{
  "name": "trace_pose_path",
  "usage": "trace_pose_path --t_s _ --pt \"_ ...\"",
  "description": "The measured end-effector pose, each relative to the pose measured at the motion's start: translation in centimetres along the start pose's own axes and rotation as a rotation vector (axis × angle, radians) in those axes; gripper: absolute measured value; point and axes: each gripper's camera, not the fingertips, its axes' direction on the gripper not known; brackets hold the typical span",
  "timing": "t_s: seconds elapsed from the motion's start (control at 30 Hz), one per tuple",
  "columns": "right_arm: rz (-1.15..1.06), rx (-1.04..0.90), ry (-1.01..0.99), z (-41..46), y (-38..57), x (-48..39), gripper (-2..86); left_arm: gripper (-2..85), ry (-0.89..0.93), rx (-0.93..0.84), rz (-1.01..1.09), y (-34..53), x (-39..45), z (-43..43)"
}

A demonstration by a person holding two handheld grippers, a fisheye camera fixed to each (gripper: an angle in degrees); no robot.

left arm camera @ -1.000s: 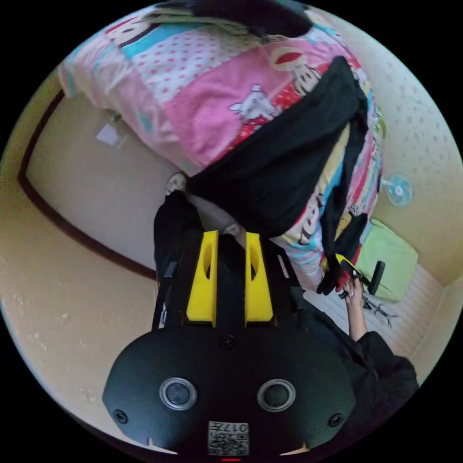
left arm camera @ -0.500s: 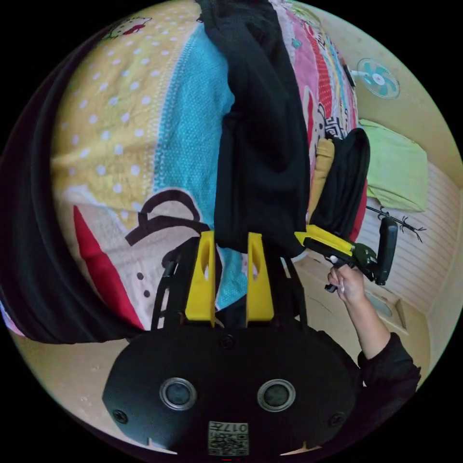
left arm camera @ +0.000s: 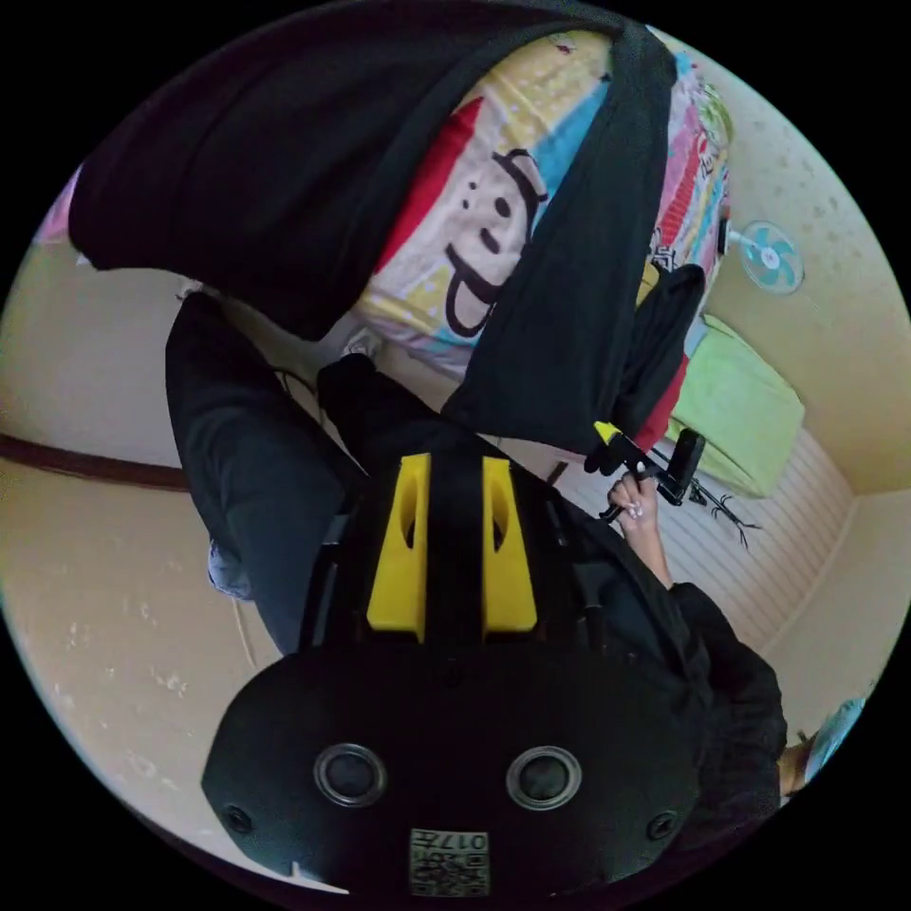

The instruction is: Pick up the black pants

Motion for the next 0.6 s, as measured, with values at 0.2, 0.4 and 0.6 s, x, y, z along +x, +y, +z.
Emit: trace_pose_path --t_s 0.2,0.4,0.6 --pt "-0.046 0.022 -0.070 -0.2 0.9 -1.3 3.1 15.0 0.036 0.015 0.213 -2.2 8.9 -0.5" --pt "-0.272 -0.005 -0.049 -0.8 1.1 -6.9 2.6 18.8 -0.240 -0.123 0.428 -6.7 20.7 5.0" --pt "-0.395 -0.100 0.038 -0.9 1.1 -8.8 1.6 4.6 -0.624 -0.180 0.472 -7.4 21.4 9.7"
